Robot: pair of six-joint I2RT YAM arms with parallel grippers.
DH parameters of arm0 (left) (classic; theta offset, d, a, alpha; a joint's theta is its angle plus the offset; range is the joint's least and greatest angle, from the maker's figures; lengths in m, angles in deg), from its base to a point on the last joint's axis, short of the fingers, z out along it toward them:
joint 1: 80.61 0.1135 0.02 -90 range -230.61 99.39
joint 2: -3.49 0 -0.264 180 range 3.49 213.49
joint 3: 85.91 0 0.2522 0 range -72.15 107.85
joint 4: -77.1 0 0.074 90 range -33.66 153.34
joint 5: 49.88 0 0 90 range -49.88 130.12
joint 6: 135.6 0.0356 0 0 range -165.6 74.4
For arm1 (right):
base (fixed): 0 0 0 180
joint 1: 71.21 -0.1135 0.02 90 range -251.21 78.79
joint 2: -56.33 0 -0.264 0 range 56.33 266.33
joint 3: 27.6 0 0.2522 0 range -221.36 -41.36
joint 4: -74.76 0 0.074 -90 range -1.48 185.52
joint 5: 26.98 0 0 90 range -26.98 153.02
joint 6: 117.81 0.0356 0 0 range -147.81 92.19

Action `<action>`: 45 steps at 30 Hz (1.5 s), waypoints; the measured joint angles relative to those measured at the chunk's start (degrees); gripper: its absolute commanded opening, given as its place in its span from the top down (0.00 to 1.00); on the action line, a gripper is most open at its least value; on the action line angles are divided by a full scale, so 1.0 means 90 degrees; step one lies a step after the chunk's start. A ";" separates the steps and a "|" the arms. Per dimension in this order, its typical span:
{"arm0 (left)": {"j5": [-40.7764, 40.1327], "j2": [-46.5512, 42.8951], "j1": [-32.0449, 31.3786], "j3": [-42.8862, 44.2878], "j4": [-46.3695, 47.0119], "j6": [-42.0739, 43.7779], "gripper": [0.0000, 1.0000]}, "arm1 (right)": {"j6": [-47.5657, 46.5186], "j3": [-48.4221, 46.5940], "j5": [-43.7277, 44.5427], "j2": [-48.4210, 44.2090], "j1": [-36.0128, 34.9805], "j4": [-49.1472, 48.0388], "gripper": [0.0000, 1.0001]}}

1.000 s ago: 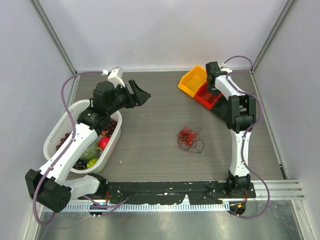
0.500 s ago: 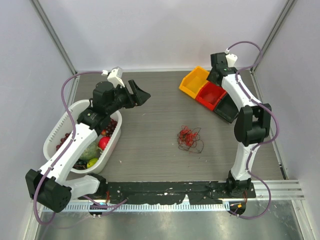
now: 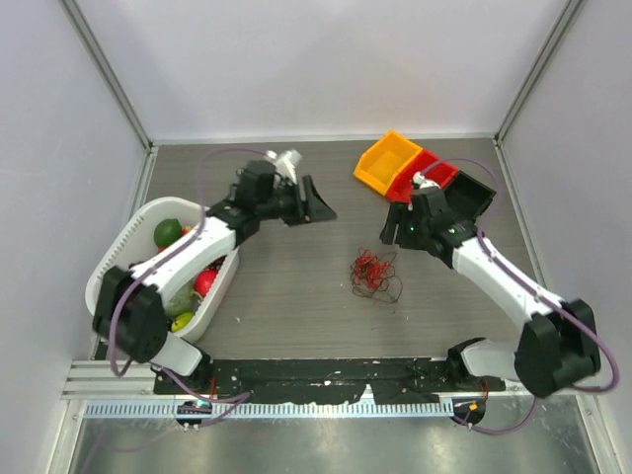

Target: Untangle the cables

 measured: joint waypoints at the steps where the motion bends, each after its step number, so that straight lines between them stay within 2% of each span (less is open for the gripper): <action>1: 0.0180 0.0357 -0.0223 0.0056 0.0019 0.0002 0.40 | 0.0019 0.0165 -0.0063 -0.0311 0.0036 0.0051 0.34; 6: 0.0505 0.1406 -0.1365 0.0114 -0.0158 0.0403 0.38 | 0.0248 0.0646 -0.0393 -0.1649 0.0104 0.0083 0.36; 9: 0.0435 0.1571 -0.1778 0.0236 -0.0299 0.0782 0.44 | 0.0347 0.0996 -0.0607 -0.2135 0.0104 0.0070 0.37; 11: 0.0389 0.1678 -0.1795 0.0435 -0.0321 0.0976 0.47 | 0.0396 0.1294 -0.0765 -0.2288 0.0104 0.0056 0.37; 15: 0.0296 0.2016 -0.1775 0.0826 -0.0236 0.1224 0.47 | 0.0508 0.1724 -0.1047 -0.2346 0.0104 0.0087 0.38; 21: 0.0148 0.2501 -0.1880 0.0923 -0.0204 0.1455 0.47 | 0.0704 0.2072 -0.1355 -0.2640 0.0104 -0.0063 0.41; 28: 0.0172 0.2565 -0.1892 0.0920 0.0085 0.1528 0.58 | 0.0940 0.2480 -0.1649 -0.2657 0.0104 -0.0415 0.44; 35: 0.0182 0.2790 -0.1892 0.0920 0.0204 0.1530 0.62 | 0.1081 0.2613 -0.1800 -0.2494 0.0102 -0.0673 0.45; 41: 0.0226 0.2929 -0.1892 0.0920 0.0211 0.1513 0.74 | 0.1224 0.2708 -0.1829 -0.2368 0.0056 -0.1037 0.45; 45: 0.0226 0.2929 -0.1892 0.0920 0.0240 0.1518 0.89 | 0.1277 0.2769 -0.1821 -0.2110 -0.0019 -0.1224 0.43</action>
